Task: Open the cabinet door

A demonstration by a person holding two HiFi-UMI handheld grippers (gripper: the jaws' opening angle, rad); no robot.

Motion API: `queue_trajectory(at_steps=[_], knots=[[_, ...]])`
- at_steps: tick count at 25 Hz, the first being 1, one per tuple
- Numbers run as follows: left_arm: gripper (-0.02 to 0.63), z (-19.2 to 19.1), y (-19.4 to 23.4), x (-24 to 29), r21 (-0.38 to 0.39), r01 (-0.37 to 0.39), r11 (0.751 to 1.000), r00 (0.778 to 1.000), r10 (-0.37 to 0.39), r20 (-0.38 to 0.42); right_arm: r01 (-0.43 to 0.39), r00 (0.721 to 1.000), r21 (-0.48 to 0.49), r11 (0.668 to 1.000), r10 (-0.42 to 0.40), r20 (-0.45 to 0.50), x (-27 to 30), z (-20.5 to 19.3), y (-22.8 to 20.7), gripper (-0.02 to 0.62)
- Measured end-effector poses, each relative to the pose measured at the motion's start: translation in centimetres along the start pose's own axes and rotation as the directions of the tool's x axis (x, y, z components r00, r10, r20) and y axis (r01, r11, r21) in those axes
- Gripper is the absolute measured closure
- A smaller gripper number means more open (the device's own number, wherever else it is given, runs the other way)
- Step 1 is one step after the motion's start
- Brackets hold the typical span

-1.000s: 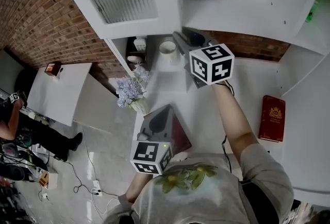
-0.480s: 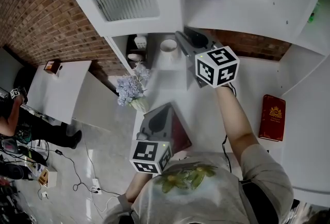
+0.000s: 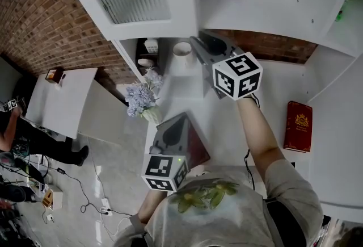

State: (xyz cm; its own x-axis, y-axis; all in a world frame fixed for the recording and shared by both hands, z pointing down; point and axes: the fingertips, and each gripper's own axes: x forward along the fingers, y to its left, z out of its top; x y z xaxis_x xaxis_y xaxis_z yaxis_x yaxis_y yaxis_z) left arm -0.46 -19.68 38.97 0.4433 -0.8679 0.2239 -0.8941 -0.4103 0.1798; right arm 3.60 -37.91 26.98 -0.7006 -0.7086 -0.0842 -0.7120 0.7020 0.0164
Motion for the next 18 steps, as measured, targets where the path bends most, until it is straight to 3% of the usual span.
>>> queue_trajectory(at_steps=[18], knots=[[0.597,-0.6,-0.2,-1.4,-0.021,-0.010,1.000,1.000,0.010,-0.011,-0.019,1.000,-0.030,0.999,0.019,-0.009,-1.7,0.1,2.3,0.509]])
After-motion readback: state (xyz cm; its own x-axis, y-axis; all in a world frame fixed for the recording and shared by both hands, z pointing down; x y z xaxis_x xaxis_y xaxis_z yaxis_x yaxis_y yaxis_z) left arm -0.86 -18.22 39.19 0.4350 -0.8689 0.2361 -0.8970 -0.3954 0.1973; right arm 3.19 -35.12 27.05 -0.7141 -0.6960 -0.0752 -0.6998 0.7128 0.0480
